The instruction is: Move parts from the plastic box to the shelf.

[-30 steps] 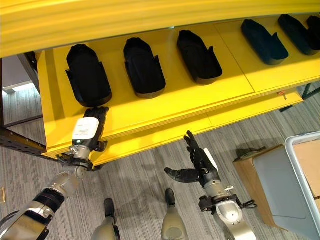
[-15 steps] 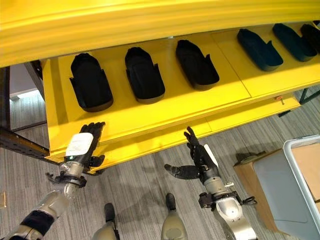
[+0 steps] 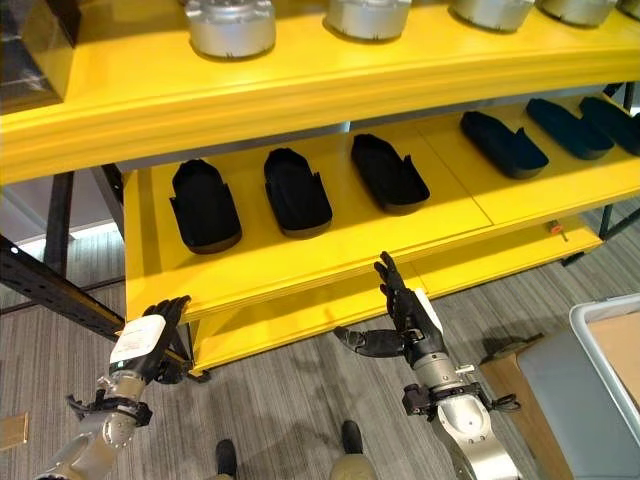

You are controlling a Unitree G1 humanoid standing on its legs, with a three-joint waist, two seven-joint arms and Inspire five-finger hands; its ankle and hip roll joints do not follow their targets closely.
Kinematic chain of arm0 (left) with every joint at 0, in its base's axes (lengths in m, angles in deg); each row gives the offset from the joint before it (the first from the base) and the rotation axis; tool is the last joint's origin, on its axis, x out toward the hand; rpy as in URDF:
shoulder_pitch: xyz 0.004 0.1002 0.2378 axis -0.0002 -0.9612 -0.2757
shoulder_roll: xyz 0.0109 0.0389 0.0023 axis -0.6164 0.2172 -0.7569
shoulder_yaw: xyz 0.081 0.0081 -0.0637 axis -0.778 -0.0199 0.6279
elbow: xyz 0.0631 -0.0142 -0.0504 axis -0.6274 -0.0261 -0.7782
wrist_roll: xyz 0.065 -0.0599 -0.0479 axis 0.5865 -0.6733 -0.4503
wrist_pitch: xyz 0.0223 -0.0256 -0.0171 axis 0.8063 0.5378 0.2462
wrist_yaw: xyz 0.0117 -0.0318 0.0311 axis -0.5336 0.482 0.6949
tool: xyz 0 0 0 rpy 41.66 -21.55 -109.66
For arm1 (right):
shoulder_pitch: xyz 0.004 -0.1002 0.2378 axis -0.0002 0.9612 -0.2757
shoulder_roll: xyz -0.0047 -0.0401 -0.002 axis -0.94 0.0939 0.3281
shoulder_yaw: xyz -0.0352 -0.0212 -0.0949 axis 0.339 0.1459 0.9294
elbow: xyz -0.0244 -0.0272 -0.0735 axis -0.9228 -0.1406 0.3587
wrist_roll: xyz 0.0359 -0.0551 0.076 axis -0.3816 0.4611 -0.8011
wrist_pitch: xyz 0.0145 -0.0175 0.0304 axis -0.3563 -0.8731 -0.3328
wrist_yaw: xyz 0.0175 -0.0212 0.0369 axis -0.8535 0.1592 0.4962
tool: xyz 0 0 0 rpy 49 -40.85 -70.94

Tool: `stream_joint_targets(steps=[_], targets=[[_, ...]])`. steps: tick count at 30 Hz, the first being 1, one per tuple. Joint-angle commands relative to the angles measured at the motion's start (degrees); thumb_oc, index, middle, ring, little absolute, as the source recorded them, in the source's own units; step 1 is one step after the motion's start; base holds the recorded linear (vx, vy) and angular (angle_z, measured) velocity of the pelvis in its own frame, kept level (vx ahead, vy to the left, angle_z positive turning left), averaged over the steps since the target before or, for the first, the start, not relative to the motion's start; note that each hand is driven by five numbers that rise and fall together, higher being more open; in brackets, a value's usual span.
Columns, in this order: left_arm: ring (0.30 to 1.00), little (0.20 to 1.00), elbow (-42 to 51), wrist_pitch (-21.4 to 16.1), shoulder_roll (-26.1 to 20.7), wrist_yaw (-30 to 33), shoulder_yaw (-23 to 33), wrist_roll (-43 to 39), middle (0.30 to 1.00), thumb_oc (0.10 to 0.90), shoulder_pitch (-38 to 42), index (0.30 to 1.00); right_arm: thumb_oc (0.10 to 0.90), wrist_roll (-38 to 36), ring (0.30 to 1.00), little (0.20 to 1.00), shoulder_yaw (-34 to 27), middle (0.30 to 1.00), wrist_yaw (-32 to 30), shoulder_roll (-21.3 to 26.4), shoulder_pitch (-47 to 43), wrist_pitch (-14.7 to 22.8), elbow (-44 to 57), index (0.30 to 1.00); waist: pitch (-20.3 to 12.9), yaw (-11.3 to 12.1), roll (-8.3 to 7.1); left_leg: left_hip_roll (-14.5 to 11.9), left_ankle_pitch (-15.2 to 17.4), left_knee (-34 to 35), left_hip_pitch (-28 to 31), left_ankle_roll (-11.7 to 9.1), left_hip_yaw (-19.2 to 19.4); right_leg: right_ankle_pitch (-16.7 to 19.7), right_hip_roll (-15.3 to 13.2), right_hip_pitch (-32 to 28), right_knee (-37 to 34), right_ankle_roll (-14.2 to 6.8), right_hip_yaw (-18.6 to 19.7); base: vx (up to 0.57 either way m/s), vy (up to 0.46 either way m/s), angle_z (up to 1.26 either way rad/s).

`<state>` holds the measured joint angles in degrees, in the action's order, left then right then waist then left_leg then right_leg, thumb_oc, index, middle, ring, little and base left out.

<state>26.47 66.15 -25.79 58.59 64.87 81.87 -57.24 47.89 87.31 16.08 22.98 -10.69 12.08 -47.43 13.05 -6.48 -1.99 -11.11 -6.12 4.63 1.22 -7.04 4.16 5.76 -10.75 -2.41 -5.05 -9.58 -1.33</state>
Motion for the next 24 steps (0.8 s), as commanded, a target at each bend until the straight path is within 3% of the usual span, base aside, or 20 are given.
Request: stream_joint_targets(steps=[1, 8, 9, 13, 24], targets=[[1.000, 1.000, 2.64, -3.32, -3.60, 0.32, 3.01, -3.95, 1.000, 0.900, 1.26, 1.000, 0.900, -1.20, 1.000, 1.000, -4.27, 1.000, 0.02, 0.14, -3.45, 5.02, 4.48, 1.000, -2.97, 1.05, -1.60, -1.51, 2.15, 0.02, 2.26, 0.23, 0.66, -3.05, 0.68, -0.59, 2.32, 1.54, -2.01, 0.00, 0.000, 0.00], [1.000, 1.000, 8.24, -8.27, 0.84, -6.18, 3.34, -22.00, 1.000, 0.900, -2.98, 1.000, 0.900, -2.34, 1.000, 1.000, -5.04, 1.000, 0.56, -0.76, -3.11, 4.44, 2.89, 1.000, -5.19, 1.16, -0.84, -0.96, 2.07, 0.27, 2.58, 0.82, 0.14, -2.88, 0.41, -1.40, 2.17, 1.39, -2.54, -0.01, 0.010, 0.04], [1.000, 1.000, 10.57, -8.86, 3.44, -8.96, 3.24, -32.43, 1.000, 0.900, -4.92, 1.000, 0.900, -3.20, 1.000, 1.000, -5.44, 1.000, 0.94, -1.24, -2.15, 4.33, 1.95, 1.000, -6.11, 1.10, -0.44, -0.65, 1.94, 0.37, 2.45, 1.11, -0.26, -2.79, 0.18, -1.41, 2.32, 1.28, -2.66, -0.05, 0.022, 0.06], [1.000, 1.000, 12.28, -9.59, 5.05, -12.23, 2.49, -40.02, 1.000, 0.900, -6.58, 1.000, 0.900, -3.39, 1.000, 1.000, -5.45, 1.000, 1.38, -1.66, -1.43, 4.13, 1.21, 1.000, -7.42, 0.98, -0.09, -0.45, 1.91, 0.37, 2.28, 1.26, -0.68, -2.77, 0.01, -1.57, 2.26, 1.11, -2.86, -0.02, 0.008, 0.03], [1.000, 1.000, 15.26, -10.57, 2.57, -10.17, 0.81, -32.22, 1.000, 0.900, -2.67, 1.000, 0.900, -3.99, 1.000, 1.000, -3.33, 1.000, 1.99, -2.04, -2.55, 4.49, 0.22, 1.000, -9.83, 0.32, 0.21, -0.39, 2.11, 0.37, 2.37, 1.18, -0.35, -1.99, -0.16, -1.47, 1.37, 0.75, -1.94, 0.00, 0.000, 0.00]])
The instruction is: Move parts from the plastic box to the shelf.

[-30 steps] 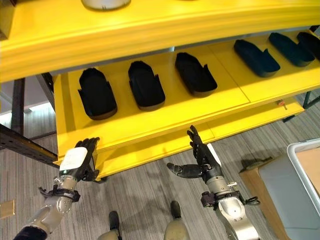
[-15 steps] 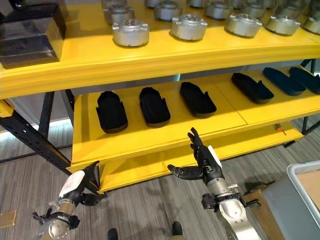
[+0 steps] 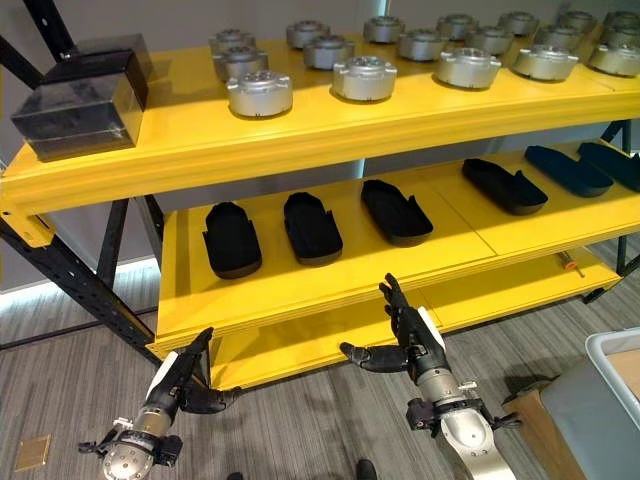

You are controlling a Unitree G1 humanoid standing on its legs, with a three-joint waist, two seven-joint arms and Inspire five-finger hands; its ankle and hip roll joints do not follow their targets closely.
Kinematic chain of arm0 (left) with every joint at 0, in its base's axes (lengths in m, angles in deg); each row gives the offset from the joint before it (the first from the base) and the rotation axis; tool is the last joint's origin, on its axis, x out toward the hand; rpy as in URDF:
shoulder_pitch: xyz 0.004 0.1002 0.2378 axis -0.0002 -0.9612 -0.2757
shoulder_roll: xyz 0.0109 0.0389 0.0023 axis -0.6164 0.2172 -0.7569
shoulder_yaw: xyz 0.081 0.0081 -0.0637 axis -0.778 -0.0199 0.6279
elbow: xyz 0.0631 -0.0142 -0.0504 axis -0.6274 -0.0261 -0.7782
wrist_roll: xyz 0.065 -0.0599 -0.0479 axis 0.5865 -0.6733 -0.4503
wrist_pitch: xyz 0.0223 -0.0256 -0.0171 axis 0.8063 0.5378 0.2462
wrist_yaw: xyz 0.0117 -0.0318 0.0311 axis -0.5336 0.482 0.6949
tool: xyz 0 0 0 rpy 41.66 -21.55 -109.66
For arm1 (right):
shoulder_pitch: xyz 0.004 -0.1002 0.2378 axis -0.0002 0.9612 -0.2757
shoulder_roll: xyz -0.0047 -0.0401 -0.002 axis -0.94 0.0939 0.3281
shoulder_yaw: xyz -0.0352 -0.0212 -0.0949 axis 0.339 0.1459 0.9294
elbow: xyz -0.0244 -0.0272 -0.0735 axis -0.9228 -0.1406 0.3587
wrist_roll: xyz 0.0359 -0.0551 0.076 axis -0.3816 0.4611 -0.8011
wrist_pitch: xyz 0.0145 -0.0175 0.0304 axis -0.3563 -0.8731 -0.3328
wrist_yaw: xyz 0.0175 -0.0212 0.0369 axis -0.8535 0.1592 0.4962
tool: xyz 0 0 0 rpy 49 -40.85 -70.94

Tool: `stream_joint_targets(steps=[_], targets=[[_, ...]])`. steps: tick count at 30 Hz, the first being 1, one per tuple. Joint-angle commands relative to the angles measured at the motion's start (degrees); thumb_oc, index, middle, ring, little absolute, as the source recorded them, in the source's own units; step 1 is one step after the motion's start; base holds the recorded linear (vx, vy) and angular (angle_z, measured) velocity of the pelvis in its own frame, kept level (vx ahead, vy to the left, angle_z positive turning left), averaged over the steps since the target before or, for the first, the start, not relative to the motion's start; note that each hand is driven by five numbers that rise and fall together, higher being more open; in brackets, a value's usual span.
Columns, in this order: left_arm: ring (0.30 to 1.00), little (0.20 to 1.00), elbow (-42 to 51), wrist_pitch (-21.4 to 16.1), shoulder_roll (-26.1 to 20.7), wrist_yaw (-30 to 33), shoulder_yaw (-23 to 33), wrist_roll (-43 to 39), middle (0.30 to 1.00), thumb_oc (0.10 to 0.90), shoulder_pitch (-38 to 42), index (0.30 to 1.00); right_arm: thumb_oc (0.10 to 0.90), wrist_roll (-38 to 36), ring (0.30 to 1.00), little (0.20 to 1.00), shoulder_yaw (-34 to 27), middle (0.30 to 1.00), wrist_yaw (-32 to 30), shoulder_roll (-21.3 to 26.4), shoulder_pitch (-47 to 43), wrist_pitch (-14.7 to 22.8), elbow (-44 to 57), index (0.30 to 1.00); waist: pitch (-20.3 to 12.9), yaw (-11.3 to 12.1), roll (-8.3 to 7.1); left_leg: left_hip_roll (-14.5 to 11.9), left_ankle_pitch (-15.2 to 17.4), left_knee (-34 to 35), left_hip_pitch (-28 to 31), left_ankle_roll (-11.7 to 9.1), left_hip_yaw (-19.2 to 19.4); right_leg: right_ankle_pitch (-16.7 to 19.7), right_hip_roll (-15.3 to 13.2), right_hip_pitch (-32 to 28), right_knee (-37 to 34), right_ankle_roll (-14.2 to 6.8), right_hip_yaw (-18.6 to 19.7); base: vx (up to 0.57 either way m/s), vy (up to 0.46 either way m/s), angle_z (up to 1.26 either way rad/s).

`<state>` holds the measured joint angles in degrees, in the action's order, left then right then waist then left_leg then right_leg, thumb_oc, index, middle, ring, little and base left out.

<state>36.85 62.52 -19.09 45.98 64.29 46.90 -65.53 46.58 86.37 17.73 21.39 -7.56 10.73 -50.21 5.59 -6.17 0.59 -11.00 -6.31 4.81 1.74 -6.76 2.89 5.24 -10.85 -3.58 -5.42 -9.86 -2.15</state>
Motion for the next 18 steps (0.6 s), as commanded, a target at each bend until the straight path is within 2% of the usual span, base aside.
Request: stream_joint_targets(steps=[1, 7, 13, 15, 18], targets=[[1.000, 1.000, 4.95, -7.05, -4.31, 2.65, 1.26, 3.71, 1.000, 0.900, 6.24, 1.000, 0.900, -2.80, 1.000, 1.000, -2.32, 1.000, 0.48, -0.43, -5.62, 5.82, 2.96, 1.000, -2.48, -0.10, -2.38, -0.52, 2.34, 0.19, 1.96, 0.88, 0.97, -1.43, -0.07, -0.29, 1.78, 1.03, -0.99, 0.00, 0.000, 0.00], [1.000, 1.000, 3.47, -7.04, -4.40, 5.79, -0.34, 9.62, 1.000, 0.900, 13.96, 1.000, 0.900, -3.12, 1.000, 1.000, -1.27, 1.000, 0.71, -0.52, -5.57, 5.98, 3.04, 1.000, -3.23, -1.00, -2.38, -0.77, 2.44, 0.19, 2.49, 0.67, 1.73, -1.41, 0.03, -0.22, 1.88, 0.91, -0.19, 0.04, -0.005, -0.01], [1.000, 1.000, -3.99, -5.42, -3.71, 11.33, -2.63, 12.14, 1.000, 0.900, 24.84, 1.000, 0.900, -3.55, 1.000, 1.000, -0.43, 1.000, 0.27, 0.02, -5.48, 6.03, 3.75, 1.000, -2.78, -2.51, -2.12, -0.97, 2.20, 0.19, 2.40, 0.44, 2.65, -1.33, 0.13, 0.81, 2.21, 0.76, 0.83, 0.03, 0.009, -0.07], [1.000, 1.000, -9.45, -3.74, -3.87, 14.28, -4.75, 15.05, 1.000, 0.900, 31.05, 1.000, 0.900, -3.73, 1.000, 1.000, 0.06, 1.000, 0.17, 0.61, -5.43, 6.06, 4.15, 1.000, -2.11, -3.43, -1.94, -1.00, 2.56, 0.19, 2.39, 0.30, 3.07, -1.55, 0.10, 1.08, 2.08, 0.58, 1.09, 0.00, 0.016, -0.24], [1.000, 1.000, -24.10, 0.44, -4.57, 20.35, -8.38, 17.82, 1.000, 0.900, 44.96, 1.000, 0.900, -3.42, 1.000, 1.000, 1.32, 1.000, -0.98, 1.77, -6.61, 7.06, 5.93, 1.000, 1.56, -5.45, -1.77, -1.17, 1.34, 0.14, -0.32, 0.11, 4.18, -0.80, 0.03, 5.49, 3.00, 0.41, 2.51, -0.12, 0.024, -0.23]])
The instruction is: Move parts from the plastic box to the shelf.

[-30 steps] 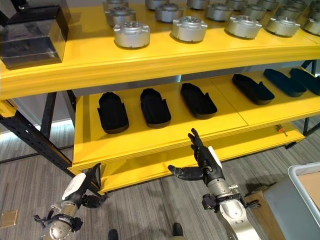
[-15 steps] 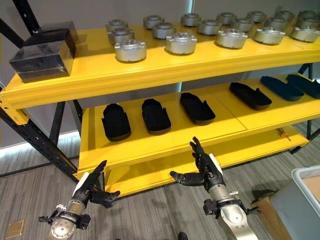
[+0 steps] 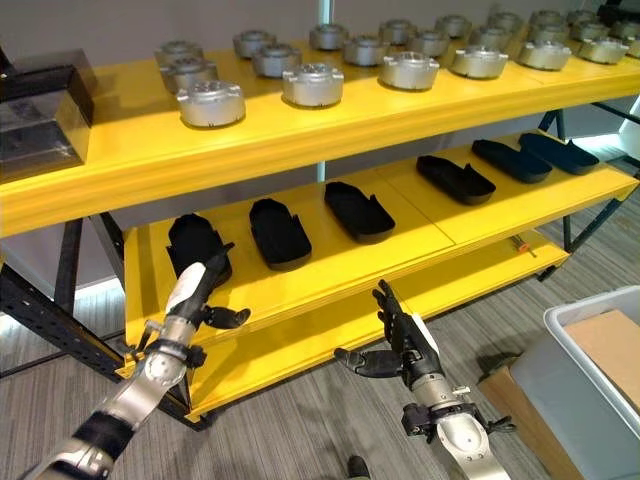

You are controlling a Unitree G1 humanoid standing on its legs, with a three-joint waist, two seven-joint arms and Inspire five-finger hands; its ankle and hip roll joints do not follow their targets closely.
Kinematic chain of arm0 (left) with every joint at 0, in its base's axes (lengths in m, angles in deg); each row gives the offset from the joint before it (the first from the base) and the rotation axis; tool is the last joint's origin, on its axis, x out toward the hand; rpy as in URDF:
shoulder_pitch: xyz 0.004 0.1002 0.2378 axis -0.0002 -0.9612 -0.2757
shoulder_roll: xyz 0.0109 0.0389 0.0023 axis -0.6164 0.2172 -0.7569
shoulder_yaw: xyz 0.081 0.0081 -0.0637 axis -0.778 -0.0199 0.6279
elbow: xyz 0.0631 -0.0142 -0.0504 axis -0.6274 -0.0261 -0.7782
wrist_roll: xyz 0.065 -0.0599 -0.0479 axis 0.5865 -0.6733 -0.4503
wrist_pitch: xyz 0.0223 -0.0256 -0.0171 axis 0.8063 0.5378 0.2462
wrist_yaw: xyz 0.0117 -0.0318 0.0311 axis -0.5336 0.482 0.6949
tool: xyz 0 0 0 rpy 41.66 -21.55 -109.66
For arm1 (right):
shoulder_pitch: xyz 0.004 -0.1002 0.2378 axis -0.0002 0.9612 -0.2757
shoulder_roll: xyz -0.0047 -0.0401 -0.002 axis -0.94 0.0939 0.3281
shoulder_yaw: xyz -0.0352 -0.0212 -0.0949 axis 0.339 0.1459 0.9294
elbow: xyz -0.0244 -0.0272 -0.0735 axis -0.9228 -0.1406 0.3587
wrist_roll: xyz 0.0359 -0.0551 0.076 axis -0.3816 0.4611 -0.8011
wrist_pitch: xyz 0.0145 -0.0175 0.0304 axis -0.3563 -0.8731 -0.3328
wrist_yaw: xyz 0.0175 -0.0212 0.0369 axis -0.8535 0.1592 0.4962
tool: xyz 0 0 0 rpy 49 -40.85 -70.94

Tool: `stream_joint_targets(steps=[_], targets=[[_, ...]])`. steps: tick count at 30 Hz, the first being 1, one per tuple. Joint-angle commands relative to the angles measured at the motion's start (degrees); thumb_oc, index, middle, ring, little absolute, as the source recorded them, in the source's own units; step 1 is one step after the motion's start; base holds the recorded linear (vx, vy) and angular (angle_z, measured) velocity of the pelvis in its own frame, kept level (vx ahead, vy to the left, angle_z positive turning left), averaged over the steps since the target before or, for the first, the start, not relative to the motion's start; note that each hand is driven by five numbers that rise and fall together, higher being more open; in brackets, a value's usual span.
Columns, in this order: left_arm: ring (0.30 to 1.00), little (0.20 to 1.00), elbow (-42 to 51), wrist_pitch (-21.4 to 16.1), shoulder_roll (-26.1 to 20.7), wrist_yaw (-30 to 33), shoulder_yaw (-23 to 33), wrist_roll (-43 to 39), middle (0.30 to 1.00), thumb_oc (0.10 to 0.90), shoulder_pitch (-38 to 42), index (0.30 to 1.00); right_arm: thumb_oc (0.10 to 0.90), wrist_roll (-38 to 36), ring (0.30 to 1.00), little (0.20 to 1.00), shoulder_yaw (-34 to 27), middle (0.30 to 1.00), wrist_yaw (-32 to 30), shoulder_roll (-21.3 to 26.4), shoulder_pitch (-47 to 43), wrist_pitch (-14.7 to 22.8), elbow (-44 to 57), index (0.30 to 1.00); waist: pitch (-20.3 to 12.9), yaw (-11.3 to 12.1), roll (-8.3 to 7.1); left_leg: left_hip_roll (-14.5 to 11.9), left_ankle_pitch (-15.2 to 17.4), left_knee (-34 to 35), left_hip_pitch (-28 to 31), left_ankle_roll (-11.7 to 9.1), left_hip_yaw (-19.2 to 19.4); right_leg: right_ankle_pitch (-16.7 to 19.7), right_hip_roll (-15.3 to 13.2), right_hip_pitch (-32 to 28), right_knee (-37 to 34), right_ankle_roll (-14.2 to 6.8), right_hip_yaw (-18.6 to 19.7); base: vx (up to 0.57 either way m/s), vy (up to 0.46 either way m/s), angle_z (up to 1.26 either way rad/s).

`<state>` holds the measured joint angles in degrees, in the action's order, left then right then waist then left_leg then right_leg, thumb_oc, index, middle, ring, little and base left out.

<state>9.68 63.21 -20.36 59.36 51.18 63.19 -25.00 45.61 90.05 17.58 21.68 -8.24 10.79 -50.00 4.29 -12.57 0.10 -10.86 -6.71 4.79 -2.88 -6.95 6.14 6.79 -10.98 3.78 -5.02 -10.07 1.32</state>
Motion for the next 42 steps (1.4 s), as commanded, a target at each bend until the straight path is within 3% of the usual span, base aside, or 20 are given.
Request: stream_joint_targets(steps=[1, 8, 15, 42], targets=[[1.000, 1.000, 2.04, 0.00, -3.58, 7.62, 4.75, 1.67, 1.000, 0.900, 5.39, 1.000, 0.900, -2.47, 1.000, 1.000, -2.19, 1.000, -0.95, 1.58, -5.89, 7.21, 5.89, 1.000, 3.36, 0.80, -1.34, -1.33, 1.66, 0.08, 4.05, 0.31, 1.02, -2.24, 0.18, -1.42, 2.67, 0.63, -0.74, -0.07, 0.021, -0.23], [1.000, 1.000, -6.59, 1.36, -6.62, 10.98, 4.35, 0.20, 1.000, 0.900, 13.20, 1.000, 0.900, -2.72, 1.000, 1.000, -0.72, 1.000, -1.37, 2.44, -7.19, 8.55, 6.73, 1.000, 6.50, 0.11, -2.00, -1.56, 1.20, -1.34, 1.40, 0.07, 1.85, -1.59, 0.26, 2.01, 3.49, 0.65, 0.54, -0.04, 0.003, -0.11], [1.000, 1.000, -9.32, 2.18, -9.64, 13.10, 3.97, 0.09, 1.000, 0.900, 17.90, 1.000, 0.900, -2.51, 1.000, 1.000, 0.00, 1.000, -1.81, 2.61, -7.71, 9.38, 7.17, 1.000, 8.36, 0.00, -2.28, -1.50, 1.34, -2.48, -0.26, 0.00, 1.84, -1.39, 0.14, 3.62, 4.07, 0.59, 0.99, 0.00, 0.000, 0.00], [1.000, 1.000, -5.44, 2.40, -14.72, 17.45, 6.48, 0.80, 1.000, 0.900, 20.65, 1.000, 0.900, -2.85, 1.000, 1.000, 0.28, 1.000, -0.70, 3.67, -6.71, 10.28, 8.21, 1.000, 11.09, 0.64, -3.59, -1.49, 2.00, -3.23, -1.06, -0.08, 1.89, -1.59, 0.15, 4.26, 3.80, 0.56, 1.21, 0.00, 0.000, 0.00]])
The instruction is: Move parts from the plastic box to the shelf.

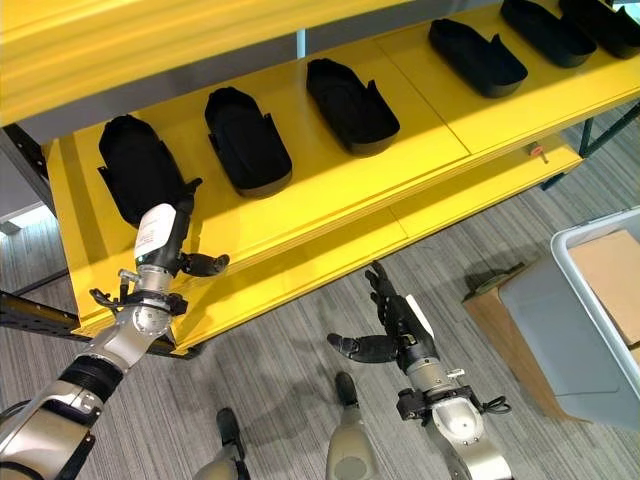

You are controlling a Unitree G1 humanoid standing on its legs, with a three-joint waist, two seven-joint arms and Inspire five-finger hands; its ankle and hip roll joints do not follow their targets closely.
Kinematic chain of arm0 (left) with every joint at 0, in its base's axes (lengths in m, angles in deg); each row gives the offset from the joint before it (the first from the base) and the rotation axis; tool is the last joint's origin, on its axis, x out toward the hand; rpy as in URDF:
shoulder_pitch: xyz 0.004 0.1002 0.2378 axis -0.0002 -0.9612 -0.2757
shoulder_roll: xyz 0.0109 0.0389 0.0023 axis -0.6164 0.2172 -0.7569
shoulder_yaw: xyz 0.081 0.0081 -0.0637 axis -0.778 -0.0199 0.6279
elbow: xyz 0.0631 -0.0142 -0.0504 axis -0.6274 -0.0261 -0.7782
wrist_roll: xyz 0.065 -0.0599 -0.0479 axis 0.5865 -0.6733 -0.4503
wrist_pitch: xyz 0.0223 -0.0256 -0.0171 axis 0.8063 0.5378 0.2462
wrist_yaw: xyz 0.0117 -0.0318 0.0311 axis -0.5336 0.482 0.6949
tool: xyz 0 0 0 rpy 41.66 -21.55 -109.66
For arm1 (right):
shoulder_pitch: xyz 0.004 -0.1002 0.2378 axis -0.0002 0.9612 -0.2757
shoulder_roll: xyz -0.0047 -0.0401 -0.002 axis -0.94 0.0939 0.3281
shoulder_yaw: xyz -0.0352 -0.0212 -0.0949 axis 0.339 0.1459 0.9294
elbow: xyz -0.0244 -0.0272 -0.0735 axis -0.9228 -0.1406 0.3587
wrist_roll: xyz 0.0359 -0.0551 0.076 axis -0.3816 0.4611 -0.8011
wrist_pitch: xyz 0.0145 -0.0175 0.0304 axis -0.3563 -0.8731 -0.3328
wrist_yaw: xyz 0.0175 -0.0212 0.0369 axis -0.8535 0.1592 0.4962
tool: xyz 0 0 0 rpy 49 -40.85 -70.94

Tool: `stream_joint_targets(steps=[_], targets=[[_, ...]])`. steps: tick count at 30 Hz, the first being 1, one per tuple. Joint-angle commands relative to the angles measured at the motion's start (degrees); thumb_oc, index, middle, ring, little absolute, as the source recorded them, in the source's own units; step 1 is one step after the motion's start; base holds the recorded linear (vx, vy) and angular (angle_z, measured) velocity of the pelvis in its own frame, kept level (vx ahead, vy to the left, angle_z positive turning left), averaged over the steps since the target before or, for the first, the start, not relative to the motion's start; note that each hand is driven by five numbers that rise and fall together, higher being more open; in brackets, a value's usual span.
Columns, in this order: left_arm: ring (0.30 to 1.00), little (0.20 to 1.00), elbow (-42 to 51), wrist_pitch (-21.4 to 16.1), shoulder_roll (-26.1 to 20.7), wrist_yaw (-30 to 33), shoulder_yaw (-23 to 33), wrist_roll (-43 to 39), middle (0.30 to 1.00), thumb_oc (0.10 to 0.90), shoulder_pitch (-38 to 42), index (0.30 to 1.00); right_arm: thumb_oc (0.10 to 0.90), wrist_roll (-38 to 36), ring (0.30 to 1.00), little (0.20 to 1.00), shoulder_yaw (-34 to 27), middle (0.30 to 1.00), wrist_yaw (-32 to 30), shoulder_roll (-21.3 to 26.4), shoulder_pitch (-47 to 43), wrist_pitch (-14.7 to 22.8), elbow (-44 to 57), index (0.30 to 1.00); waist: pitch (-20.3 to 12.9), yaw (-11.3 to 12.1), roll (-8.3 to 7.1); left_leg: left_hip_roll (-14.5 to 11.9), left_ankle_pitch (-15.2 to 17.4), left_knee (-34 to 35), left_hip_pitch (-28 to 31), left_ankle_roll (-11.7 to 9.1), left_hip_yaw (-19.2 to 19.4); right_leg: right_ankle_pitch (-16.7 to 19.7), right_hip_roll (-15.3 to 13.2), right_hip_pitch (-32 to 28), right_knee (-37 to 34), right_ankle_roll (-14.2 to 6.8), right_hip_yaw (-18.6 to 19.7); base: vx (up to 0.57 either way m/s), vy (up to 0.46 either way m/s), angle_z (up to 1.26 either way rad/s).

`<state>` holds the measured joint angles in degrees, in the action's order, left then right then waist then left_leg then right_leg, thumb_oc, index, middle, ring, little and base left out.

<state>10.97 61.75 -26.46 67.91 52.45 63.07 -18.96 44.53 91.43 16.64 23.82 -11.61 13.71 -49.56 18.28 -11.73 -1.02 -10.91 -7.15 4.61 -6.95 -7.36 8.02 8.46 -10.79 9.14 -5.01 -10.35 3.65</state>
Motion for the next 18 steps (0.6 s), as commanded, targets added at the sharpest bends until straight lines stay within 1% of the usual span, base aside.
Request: stream_joint_targets(steps=[1, 13, 18], targets=[[1.000, 1.000, -6.73, 3.86, -8.61, 8.90, 5.22, 0.92, 1.000, 0.900, 14.60, 1.000, 0.900, -1.76, 1.000, 1.000, -1.09, 1.000, 0.24, 1.52, -3.35, 7.36, 7.76, 1.000, -2.90, -0.21, -2.47, -1.44, 2.44, -3.05, 3.01, 0.33, 0.01, -3.25, -0.04, -1.10, 3.79, 0.83, -1.12, 0.00, 0.000, 0.00], [1.000, 1.000, 3.02, 3.72, -11.79, 11.25, 10.10, 2.97, 1.000, 0.900, 11.44, 1.000, 0.900, -1.04, 1.000, 1.000, -1.65, 1.000, 0.84, 1.64, -3.06, 6.93, 7.95, 1.000, -2.36, 0.74, -2.51, -1.31, 2.66, -3.16, 2.56, 0.40, -0.47, -3.52, -0.05, -1.10, 3.78, 0.98, -1.57, 0.00, 0.000, 0.00], [1.000, 1.000, 6.85, 3.31, -12.45, 11.14, 11.94, 3.36, 1.000, 0.900, 9.81, 1.000, 0.900, -0.90, 1.000, 1.000, -2.17, 1.000, 1.07, 1.54, -3.05, 6.62, 7.99, 1.000, -2.05, 0.89, -2.57, -1.25, 2.78, -3.30, 2.35, 0.42, -0.61, -3.58, -0.09, -1.08, 3.87, 1.05, -1.66, 0.00, 0.000, 0.00]])
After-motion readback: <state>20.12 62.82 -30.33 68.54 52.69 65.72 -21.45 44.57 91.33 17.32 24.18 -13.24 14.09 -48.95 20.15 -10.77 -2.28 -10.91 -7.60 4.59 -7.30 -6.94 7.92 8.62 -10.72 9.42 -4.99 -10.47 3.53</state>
